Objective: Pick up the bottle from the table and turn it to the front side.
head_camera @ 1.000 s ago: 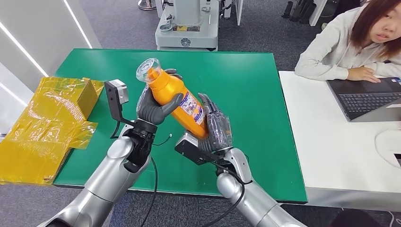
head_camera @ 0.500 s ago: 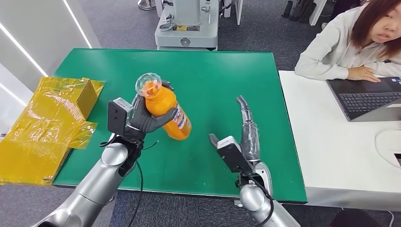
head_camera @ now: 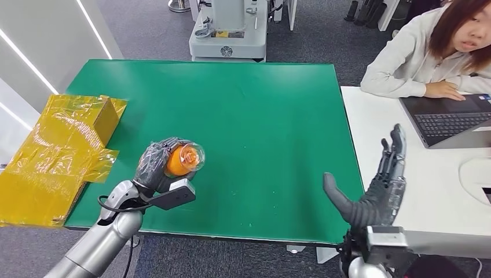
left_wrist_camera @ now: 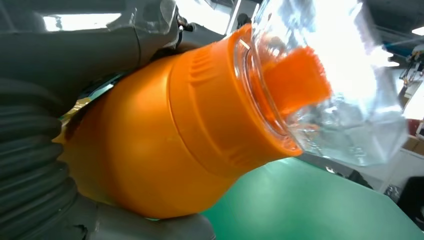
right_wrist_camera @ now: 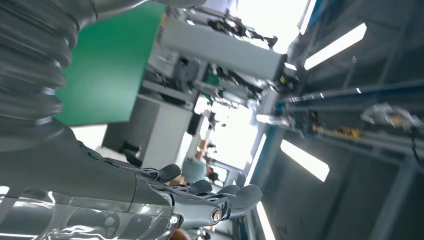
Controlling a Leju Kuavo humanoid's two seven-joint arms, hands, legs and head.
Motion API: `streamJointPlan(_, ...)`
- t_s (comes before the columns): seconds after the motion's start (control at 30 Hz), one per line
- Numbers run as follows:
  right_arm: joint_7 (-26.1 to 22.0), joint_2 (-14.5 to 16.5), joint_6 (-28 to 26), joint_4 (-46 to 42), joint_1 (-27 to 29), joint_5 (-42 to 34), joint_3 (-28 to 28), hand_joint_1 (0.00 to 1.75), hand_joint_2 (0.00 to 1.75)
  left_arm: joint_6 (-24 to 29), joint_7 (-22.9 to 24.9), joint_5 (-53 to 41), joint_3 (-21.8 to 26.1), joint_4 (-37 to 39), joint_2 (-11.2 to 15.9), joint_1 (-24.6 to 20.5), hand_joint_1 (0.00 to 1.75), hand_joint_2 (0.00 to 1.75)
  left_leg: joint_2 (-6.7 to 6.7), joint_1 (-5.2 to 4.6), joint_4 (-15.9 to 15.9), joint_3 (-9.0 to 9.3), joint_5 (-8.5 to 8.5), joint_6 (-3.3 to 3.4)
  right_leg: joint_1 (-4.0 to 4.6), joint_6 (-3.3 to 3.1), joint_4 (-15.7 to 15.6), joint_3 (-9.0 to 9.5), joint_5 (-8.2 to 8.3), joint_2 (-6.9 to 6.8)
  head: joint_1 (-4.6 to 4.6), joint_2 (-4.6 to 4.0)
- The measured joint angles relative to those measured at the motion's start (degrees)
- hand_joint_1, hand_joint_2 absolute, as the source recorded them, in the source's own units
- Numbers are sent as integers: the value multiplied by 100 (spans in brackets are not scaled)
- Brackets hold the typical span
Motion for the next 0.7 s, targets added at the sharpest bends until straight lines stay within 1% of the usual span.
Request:
streamJointPlan(0.1,-434,165,1,-269,313,-90,-365,0,175,185,70,-198,96,14,85,217,175,175,0,1,-2,-1,-2,-3,0,0,0,0,-1,0,0,0)
streamJointPlan(0.17,-591,327,2,-376,492,-104,-559,0,175,436,153,-476,184,44,146,362,175,175,4,2,-3,-1,-4,-5,1,-1,1,-3,-1,4,-1,0)
streamJointPlan(0.27,-640,520,4,-455,688,-111,-765,0,175,895,282,-1062,301,103,244,529,175,175,6,3,-4,-1,-4,-5,2,-2,1,-5,-2,4,-1,0)
streamJointPlan(0.4,-647,707,9,-496,789,-113,-923,0,175,1210,621,-2016,353,162,361,623,175,175,5,3,-4,-1,-3,-5,2,-2,2,-4,-2,3,-1,0)
streamJointPlan(0.53,-647,835,9,-498,804,-113,-1001,0,175,1261,1017,-2918,355,231,453,642,175,175,5,2,-3,-1,-3,-5,1,-2,2,-4,-2,4,1,0)
streamJointPlan(0.7,-647,929,9,-498,807,-110,-1062,0,175,1272,1301,-3507,388,533,479,626,175,175,5,2,-3,0,-3,-6,1,-2,1,-5,-2,4,0,0)
